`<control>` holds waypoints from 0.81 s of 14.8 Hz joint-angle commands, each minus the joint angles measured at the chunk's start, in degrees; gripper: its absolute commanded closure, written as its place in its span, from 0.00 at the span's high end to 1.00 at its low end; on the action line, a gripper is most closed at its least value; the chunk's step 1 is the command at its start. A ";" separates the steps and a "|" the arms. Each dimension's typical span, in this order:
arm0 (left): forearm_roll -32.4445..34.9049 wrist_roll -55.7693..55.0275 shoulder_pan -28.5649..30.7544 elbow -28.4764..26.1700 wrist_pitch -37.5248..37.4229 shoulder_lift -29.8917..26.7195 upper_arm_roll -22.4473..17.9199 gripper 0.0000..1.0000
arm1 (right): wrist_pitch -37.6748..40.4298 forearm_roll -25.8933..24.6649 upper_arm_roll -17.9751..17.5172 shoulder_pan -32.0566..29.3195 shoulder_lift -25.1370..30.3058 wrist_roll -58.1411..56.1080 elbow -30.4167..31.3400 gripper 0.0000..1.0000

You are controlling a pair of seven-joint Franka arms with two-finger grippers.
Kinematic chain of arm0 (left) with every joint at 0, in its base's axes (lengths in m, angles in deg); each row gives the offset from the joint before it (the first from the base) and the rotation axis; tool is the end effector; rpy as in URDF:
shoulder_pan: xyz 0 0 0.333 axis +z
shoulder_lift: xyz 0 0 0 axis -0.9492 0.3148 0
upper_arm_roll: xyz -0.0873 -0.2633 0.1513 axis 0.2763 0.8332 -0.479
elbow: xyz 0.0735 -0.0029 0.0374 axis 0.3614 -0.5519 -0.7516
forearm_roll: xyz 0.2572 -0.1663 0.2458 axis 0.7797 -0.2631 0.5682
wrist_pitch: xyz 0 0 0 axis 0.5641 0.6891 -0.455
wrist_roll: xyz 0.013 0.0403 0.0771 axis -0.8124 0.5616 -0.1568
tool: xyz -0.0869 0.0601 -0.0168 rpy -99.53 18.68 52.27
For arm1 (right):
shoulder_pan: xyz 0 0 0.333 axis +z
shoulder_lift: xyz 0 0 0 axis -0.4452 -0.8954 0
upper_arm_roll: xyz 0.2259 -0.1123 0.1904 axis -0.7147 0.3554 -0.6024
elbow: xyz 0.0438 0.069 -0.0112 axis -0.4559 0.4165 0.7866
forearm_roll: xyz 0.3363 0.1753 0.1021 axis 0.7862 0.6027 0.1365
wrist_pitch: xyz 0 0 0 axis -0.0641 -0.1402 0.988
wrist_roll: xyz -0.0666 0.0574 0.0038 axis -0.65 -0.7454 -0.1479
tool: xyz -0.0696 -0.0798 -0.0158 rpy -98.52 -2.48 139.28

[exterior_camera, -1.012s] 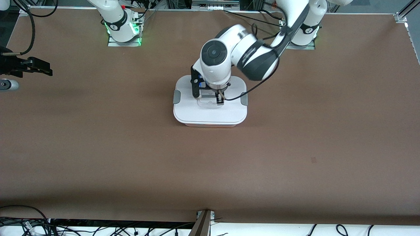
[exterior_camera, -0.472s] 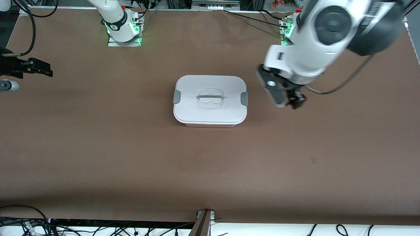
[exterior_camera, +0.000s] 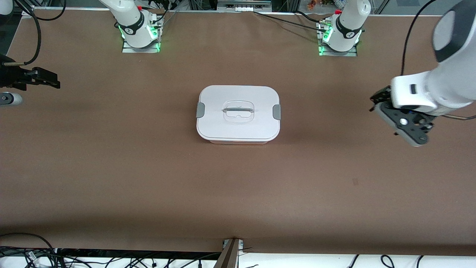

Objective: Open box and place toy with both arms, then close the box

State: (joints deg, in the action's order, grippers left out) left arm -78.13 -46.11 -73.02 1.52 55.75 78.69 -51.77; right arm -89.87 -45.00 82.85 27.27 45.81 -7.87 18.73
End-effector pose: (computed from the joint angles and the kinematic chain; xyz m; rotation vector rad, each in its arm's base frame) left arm 0.6306 -0.0766 0.5818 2.9025 -1.1586 -0.1179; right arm 0.5694 -0.0235 0.5936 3.0729 0.1535 -0.3273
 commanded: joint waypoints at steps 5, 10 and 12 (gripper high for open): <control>0.21 -27.90 -0.83 -25.75 12.77 -19.82 -1.23 1.00 | 0.31 0.87 0.27 0.04 -0.67 -0.57 -1.61 1.00; 0.04 -28.97 -0.83 -29.31 14.16 -21.96 -2.54 1.00 | 0.31 0.87 0.27 0.04 -0.67 -0.57 -1.61 1.00; -0.23 -31.25 -1.09 -28.87 13.80 -21.35 -4.03 1.00 | 0.31 0.87 0.27 0.04 -0.67 -0.57 -1.61 1.00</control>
State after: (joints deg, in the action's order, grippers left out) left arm -78.14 -75.21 -73.72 -26.55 69.59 57.88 -54.34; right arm -89.87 -45.00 82.85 27.27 45.77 -7.87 18.62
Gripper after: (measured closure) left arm 0.000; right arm 0.000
